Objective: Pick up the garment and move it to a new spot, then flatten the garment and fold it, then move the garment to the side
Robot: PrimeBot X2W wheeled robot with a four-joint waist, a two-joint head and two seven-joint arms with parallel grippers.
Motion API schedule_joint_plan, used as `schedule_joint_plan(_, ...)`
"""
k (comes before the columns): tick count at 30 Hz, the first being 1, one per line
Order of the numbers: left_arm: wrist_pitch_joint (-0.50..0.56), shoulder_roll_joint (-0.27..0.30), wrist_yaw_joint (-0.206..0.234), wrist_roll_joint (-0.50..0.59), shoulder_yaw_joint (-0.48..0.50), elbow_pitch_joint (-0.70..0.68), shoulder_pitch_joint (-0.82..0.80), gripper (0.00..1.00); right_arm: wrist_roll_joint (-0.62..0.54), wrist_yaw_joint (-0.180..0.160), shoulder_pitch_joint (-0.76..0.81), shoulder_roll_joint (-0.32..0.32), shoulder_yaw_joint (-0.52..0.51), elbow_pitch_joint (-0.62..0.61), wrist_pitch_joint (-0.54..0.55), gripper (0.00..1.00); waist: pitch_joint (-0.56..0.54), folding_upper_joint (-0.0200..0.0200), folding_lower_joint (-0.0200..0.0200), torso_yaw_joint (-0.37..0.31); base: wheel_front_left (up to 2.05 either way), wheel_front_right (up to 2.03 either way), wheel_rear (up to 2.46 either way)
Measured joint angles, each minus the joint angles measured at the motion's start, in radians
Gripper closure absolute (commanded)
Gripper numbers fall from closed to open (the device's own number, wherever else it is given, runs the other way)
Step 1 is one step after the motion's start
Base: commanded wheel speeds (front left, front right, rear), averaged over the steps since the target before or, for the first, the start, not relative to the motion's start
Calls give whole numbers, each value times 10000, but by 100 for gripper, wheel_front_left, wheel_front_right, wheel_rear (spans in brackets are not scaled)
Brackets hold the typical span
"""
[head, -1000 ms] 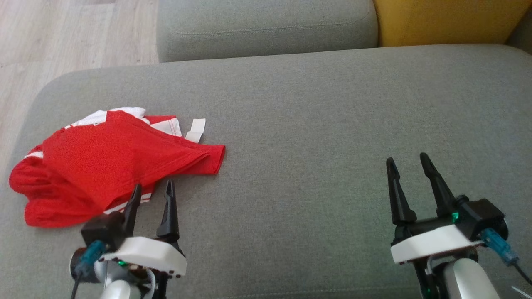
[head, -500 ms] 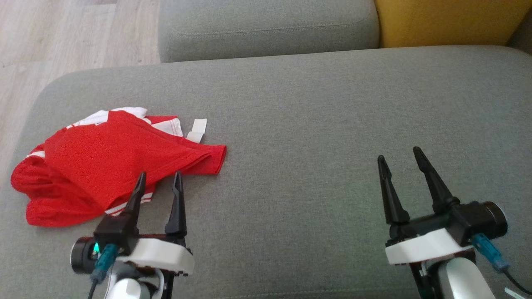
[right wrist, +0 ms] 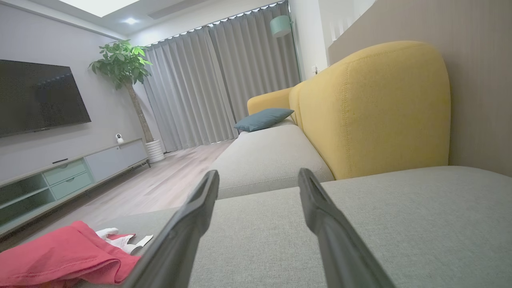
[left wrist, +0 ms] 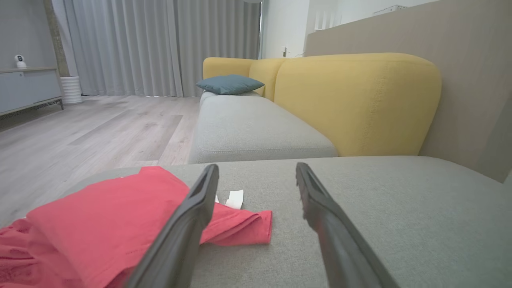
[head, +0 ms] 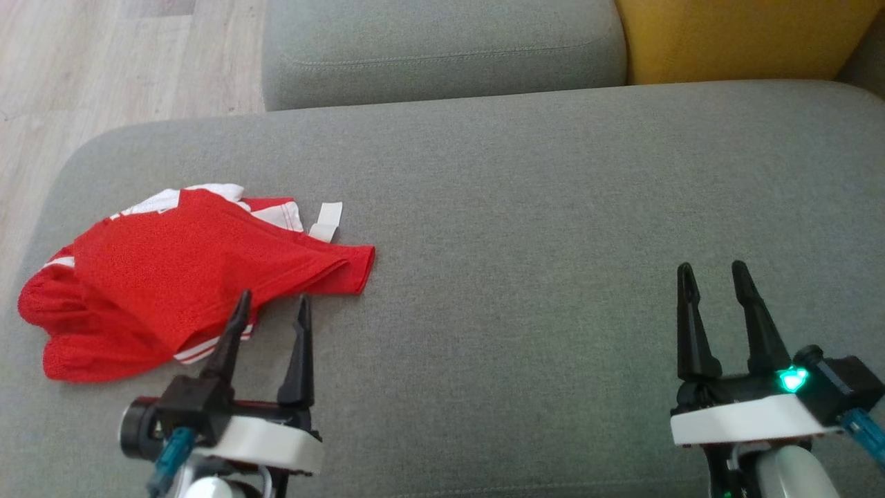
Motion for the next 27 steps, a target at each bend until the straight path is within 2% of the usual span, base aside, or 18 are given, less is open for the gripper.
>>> schedule_joint_plan(7, 2, -130, -268, 157, 79, 236, 0, 0, 192, 0, 0, 0, -40, 261, 2, 0, -7, 0, 0, -78, 0, 0, 0)
schedule_joint_plan(16, 2, -161, -311, 236, 324, 270, -21, 0, 207, 0, 0, 0, -71, 391, 0, 0, 6, 0, 0, -1, 0, 0, 0)
schedule_joint_plan(27, 2, -180, -196, 230, 518, 405, -31, 0, 217, 0, 2, 0, 157, 489, 2, 0, -105, 0, 0, 797, 0, 0, 0)
